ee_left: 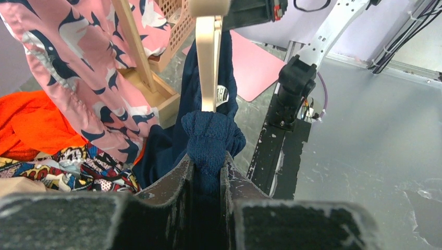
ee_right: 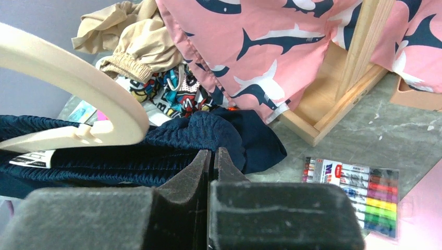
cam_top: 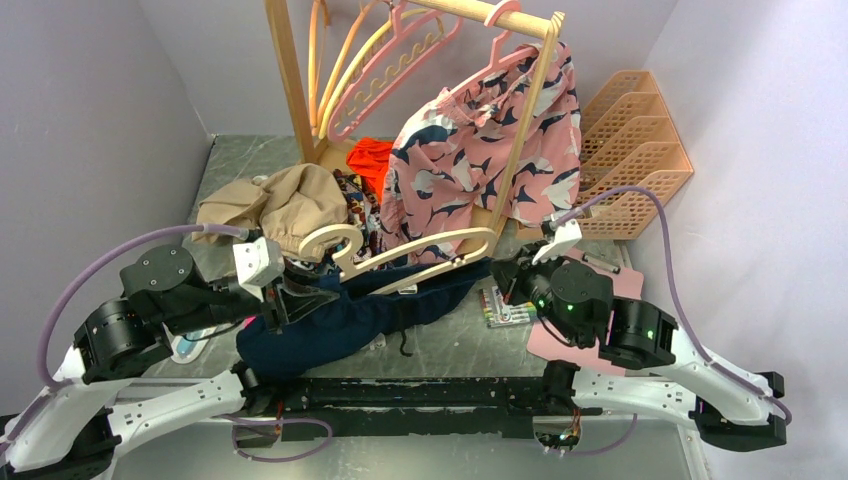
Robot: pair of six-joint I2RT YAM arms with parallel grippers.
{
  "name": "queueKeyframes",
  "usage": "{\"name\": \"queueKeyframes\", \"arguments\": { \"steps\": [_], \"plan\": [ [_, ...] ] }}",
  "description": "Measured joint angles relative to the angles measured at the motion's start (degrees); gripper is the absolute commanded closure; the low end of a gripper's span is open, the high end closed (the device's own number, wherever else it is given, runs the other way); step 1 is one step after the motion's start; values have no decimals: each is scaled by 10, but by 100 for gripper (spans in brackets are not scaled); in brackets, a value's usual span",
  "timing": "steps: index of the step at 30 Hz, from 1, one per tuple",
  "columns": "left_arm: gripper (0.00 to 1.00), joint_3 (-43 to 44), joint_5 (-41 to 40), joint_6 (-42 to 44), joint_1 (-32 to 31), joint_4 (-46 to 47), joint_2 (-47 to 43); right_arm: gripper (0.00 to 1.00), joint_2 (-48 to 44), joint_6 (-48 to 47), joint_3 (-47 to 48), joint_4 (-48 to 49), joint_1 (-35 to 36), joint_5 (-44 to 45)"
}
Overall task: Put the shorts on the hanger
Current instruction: Hang the shorts on the hanger.
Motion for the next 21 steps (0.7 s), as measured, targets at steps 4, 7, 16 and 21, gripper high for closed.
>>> {"name": "queueKeyframes", "arguments": {
  "steps": [4,7,16,21],
  "plan": [
    [93,0,0,0,0,-17,0,100,0,-1,15,-15,0,-2],
    [93,0,0,0,0,-28,0,100,6,-2,32,-26,0,-2],
    [93,0,0,1,0,-58,3,100,32,-7,59,-52,0,-3],
    [93,0,-13,10,0,-82,9,100,45,-13,68,-70,0,-3]
  ]
}}
